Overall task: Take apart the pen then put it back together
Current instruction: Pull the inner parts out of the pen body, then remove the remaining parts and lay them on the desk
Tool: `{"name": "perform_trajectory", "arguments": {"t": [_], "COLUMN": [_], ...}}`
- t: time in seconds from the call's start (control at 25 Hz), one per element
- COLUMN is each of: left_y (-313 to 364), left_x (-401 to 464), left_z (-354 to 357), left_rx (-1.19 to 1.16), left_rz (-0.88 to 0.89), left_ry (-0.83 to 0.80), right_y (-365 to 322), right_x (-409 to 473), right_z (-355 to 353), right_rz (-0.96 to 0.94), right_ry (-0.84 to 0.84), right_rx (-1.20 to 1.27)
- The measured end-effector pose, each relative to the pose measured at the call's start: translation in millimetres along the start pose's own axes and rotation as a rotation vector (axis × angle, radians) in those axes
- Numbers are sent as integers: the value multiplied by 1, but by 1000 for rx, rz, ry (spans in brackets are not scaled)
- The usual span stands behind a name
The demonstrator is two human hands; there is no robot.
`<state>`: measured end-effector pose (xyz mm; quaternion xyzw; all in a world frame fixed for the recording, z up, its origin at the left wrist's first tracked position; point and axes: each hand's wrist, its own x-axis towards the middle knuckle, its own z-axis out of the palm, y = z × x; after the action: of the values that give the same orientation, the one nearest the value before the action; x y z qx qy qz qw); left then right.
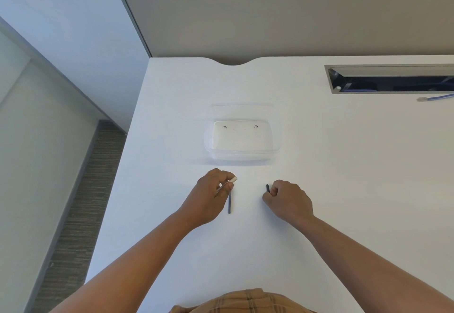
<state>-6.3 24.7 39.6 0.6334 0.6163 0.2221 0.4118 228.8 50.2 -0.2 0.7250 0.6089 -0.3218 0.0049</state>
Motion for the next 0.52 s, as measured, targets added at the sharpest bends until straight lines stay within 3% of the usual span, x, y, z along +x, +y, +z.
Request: {"name": "perform_trajectory", "arguments": {"t": [0.52], "left_y": [6], "left_x": [-3], "left_z": [0], "left_rx": [-183], "left_rz": [-170], "left_ry": [22], "right_y": [3], "right_x": [-1], "right_z": [2], "right_rz": [-16], "right_ry": [0], "right_rx": [41]}}
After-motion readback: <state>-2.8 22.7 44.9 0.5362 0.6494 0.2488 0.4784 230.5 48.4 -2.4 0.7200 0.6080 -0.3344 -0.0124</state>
